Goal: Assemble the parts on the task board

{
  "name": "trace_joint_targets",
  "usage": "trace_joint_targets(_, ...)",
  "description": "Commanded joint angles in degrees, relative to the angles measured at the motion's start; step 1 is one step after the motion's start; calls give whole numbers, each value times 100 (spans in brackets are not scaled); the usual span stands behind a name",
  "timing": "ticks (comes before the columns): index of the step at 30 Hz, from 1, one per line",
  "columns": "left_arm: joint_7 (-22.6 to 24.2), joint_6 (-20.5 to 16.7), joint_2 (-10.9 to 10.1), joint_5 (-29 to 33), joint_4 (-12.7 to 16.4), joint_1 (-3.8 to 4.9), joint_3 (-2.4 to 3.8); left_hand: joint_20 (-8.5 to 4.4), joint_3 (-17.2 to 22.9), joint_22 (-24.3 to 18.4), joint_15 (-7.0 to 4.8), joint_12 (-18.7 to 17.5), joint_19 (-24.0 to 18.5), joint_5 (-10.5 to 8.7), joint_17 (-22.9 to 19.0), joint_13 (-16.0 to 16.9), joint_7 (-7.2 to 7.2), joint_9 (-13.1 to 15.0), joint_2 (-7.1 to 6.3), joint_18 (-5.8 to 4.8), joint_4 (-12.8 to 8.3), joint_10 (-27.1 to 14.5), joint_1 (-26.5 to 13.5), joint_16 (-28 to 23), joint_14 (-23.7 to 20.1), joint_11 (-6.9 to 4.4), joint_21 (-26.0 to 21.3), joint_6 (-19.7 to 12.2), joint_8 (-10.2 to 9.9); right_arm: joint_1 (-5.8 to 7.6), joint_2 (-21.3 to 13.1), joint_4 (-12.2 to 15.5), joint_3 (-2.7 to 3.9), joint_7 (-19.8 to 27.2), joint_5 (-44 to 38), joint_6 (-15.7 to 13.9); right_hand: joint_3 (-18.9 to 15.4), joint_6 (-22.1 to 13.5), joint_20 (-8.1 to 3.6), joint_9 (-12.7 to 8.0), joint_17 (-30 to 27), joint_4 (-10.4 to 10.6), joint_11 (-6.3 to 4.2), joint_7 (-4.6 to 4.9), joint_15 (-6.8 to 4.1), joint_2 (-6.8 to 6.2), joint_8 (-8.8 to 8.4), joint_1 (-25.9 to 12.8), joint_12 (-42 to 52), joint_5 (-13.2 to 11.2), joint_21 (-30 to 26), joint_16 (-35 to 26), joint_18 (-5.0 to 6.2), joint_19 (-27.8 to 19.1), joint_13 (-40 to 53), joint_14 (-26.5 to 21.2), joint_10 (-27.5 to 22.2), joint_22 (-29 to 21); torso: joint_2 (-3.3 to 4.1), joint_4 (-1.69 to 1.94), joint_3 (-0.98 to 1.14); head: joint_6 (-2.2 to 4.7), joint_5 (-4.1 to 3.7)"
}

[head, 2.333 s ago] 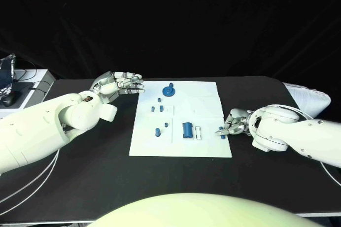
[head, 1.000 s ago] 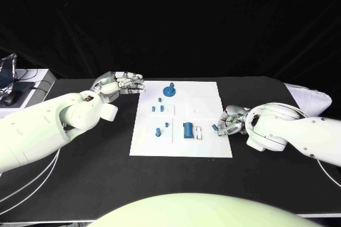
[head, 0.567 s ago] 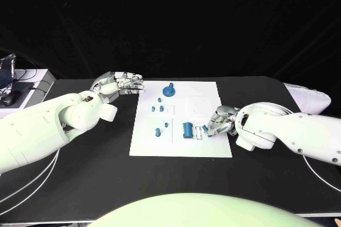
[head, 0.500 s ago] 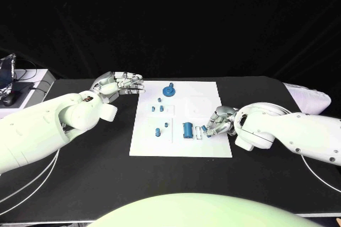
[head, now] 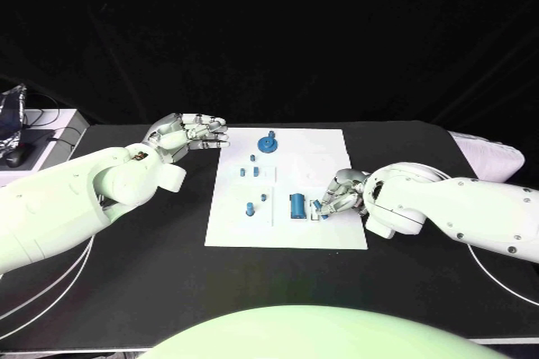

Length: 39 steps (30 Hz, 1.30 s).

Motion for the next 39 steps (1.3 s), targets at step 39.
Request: trace_joint_targets(39,-6,130,-17,30,31,2,4,0,-8,-24,52,-21,31,31,12,-6,21,-12,41,34,34,-28,-6,-43,-8,42,-32,-40,-24,-64,228,-240,-43,-32,-348,323,-308,106,-3,-95,1502,384,12,-15,12,24,-51,-515,-28,-690,-61,34,-51,427,1403,586,513,1288,1,-3,6,1,28)
